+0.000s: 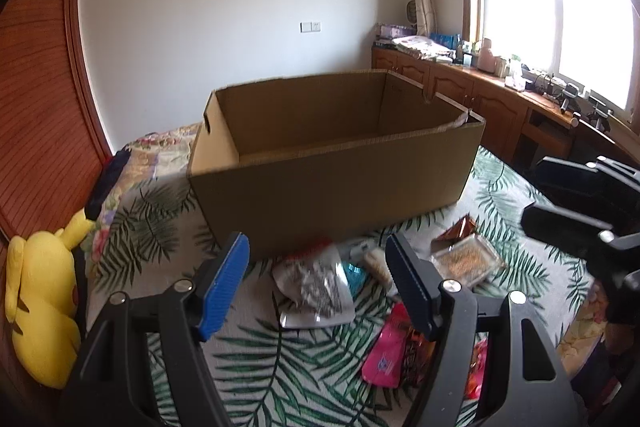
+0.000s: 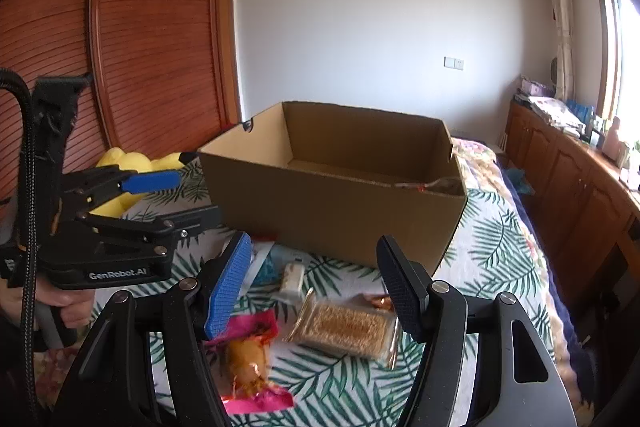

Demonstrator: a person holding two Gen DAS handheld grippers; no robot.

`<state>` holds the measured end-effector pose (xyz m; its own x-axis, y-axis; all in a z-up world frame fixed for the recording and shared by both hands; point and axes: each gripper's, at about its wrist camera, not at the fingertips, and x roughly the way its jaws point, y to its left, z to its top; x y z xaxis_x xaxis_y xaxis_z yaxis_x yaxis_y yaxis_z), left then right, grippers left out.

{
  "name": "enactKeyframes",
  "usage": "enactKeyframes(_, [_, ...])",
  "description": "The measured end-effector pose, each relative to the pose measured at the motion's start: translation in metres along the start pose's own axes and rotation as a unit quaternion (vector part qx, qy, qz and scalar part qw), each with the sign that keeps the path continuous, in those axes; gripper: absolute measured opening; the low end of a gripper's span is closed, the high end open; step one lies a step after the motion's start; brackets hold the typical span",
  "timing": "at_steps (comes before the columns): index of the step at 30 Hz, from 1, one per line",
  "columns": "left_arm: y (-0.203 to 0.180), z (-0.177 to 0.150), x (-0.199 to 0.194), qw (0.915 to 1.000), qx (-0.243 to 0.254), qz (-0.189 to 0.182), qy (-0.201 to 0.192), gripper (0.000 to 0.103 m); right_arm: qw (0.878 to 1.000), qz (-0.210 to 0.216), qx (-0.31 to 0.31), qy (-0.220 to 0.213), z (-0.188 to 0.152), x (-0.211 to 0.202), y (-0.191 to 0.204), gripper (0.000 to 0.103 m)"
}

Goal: Organize snacks
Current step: 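Withdraw both tools from the box toward the snack pile, then grasp the pink bread packet with right tool while left tool reaches the white printed bag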

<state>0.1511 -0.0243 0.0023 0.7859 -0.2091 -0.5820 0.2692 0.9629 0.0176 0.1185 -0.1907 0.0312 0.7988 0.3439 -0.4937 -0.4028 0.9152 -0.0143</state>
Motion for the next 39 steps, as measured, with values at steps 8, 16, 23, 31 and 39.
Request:
enactKeyframes(8, [0.003,-0.032,0.016,0.9993,-0.002,0.002,0.038,0.072,1.0,0.007,-0.007,0.018,-0.017,0.002,0.005,0.067])
enactKeyframes(16, [0.018,-0.05,0.032,0.9979,-0.012,0.01,0.062,0.072,0.998,0.025,-0.013,0.054,-0.041,0.02,0.017,0.067])
enactKeyframes(23, [0.019,-0.061,0.041,0.9972,-0.01,0.017,0.072,0.071,0.996,0.043,-0.01,0.082,-0.06,0.037,0.028,0.067])
enactKeyframes(31, [0.016,-0.065,0.045,0.997,-0.004,0.022,0.075,0.071,0.992,0.062,-0.006,0.114,-0.075,0.051,0.032,0.067])
enactKeyframes(39, [0.022,-0.068,0.044,0.9974,-0.017,0.023,0.067,0.071,0.989,0.079,0.012,0.126,-0.082,0.057,0.032,0.067])
